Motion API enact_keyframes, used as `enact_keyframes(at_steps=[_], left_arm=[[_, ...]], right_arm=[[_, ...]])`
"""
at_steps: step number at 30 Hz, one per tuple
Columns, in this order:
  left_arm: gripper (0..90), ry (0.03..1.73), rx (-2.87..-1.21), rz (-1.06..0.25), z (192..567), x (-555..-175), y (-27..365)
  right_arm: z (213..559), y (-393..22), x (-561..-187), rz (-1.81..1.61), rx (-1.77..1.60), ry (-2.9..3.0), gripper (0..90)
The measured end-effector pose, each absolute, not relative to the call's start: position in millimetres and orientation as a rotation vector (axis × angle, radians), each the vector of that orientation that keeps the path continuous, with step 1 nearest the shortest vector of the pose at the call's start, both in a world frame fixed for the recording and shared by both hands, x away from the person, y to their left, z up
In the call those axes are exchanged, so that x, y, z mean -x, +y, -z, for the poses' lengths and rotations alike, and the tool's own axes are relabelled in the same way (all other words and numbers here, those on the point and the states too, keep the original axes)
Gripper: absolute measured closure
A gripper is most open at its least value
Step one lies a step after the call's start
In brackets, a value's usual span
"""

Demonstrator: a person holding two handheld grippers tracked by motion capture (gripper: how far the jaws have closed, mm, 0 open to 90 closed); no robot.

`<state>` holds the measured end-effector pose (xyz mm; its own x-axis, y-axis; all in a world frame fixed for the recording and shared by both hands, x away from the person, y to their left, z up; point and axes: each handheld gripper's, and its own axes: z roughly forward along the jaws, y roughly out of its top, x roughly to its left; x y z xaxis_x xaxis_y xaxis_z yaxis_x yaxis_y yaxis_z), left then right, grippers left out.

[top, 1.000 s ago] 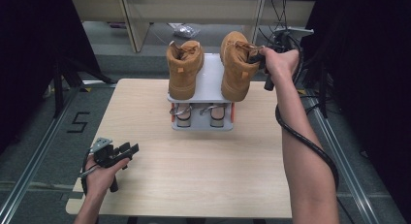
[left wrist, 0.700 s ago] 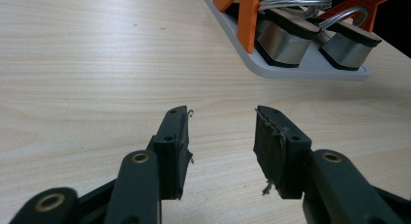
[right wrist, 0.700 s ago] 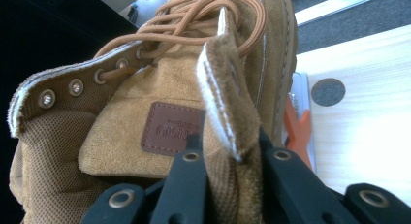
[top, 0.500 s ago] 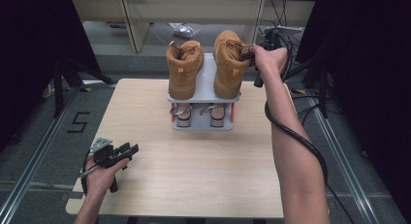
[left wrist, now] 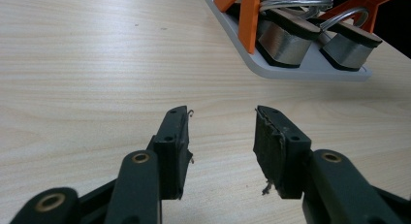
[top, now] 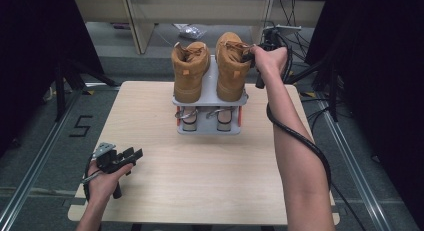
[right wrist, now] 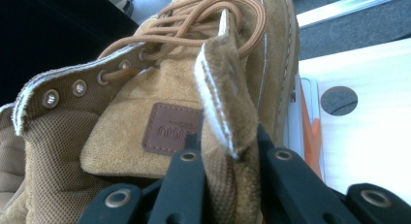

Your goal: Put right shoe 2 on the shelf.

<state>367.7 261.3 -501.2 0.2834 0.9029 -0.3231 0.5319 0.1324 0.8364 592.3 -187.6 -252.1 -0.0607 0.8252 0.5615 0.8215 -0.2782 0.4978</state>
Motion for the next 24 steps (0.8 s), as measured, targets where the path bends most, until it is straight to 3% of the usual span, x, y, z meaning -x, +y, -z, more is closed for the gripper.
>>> enact_keyframes(at_steps=[3,5,10,15,21,24], left_arm=[[55.6,1.383,-1.538,-0.459,500.2,-367.0,260.9],[55.6,1.367,-1.53,-0.454,501.1,-367.6,260.9],[55.6,1.368,-1.53,-0.458,500.5,-366.6,261.1],[55.5,1.369,-1.531,-0.46,499.1,-366.0,260.2],[55.5,1.36,-1.533,-0.459,498.7,-366.0,258.3],[55.5,1.359,-1.537,-0.458,498.6,-365.8,258.2]], right_arm=[[252.6,-183.6,-594.4,-1.278,-2.131,1.894,79.3],[253.4,-180.2,-597.0,-1.275,-2.132,1.891,70.8],[247.0,-168.5,-596.1,-1.277,-1.927,1.929,59.5],[244.4,-170.6,-589.1,-1.325,-1.866,1.926,53.1],[245.6,-168.9,-583.8,-1.331,-1.906,1.918,52.8],[248.3,-165.0,-586.3,-1.276,-1.905,1.921,60.4]])
